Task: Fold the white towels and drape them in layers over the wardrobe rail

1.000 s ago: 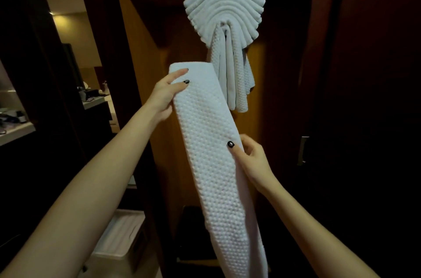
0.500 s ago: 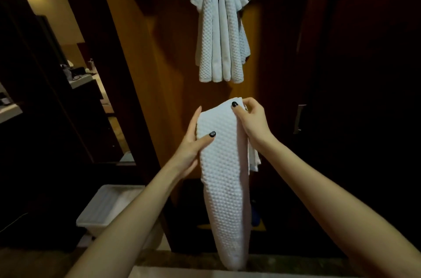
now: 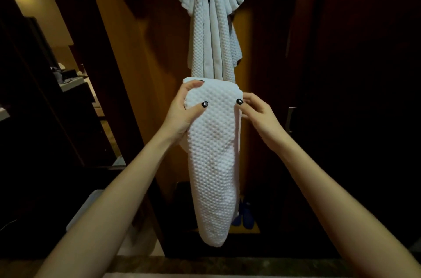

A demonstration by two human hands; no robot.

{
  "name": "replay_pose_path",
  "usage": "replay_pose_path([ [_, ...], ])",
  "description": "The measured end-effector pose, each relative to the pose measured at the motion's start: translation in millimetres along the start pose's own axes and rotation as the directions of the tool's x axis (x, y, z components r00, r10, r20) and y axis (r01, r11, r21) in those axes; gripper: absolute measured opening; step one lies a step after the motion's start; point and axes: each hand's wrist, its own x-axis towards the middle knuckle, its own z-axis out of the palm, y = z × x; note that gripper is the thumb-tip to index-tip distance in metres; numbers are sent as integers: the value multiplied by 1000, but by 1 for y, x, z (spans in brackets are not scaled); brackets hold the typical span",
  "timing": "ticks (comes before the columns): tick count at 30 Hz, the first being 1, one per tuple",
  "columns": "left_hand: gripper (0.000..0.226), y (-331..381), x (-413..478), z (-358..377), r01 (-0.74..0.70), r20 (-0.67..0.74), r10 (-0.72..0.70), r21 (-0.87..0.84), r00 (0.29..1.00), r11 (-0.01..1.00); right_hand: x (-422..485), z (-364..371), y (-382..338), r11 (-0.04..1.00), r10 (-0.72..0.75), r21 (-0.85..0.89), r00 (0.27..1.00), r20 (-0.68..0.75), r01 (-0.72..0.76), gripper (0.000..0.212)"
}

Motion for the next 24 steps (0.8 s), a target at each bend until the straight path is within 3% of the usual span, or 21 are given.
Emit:
replay_pose_path([
  [2, 39, 6, 4, 1, -39, -22, 39, 36, 999, 999, -6, 3, -2, 989, -62, -137, 998, -27, 58, 11],
  [6, 39, 14, 12, -2, -69, -69, 75, 86, 995, 994, -21, 15, 10, 953, -41, -298, 999, 33, 49, 28],
  [10, 37, 16, 21, -6, -83, -129, 85, 24, 988, 996, -33, 27, 27, 981, -66, -193, 985, -159, 35, 11],
  [12, 37, 17, 24, -5, -86, -145, 86, 6, 986, 996, -36, 29, 26, 980, -146, -161, 969, -200, 114, 24],
  [14, 37, 18, 26, -6, -88, -154, 86, -5, 984, 996, -37, 29, 25, 967, -205, -191, 961, -188, 169, 30],
  [16, 37, 21, 29, -10, -86, -146, 78, -47, 986, 995, -35, 27, 28, 957, -220, -227, 960, -173, 179, 24],
  [20, 41, 27, 33, -14, -73, -86, 68, -66, 994, 995, -33, 19, 37, 998, -48, -50, 989, -144, 41, 20],
  [24, 41, 25, 36, -13, -59, -86, 56, -28, 995, 998, -34, 20, 40, 998, -45, -56, 996, -71, 41, 15],
])
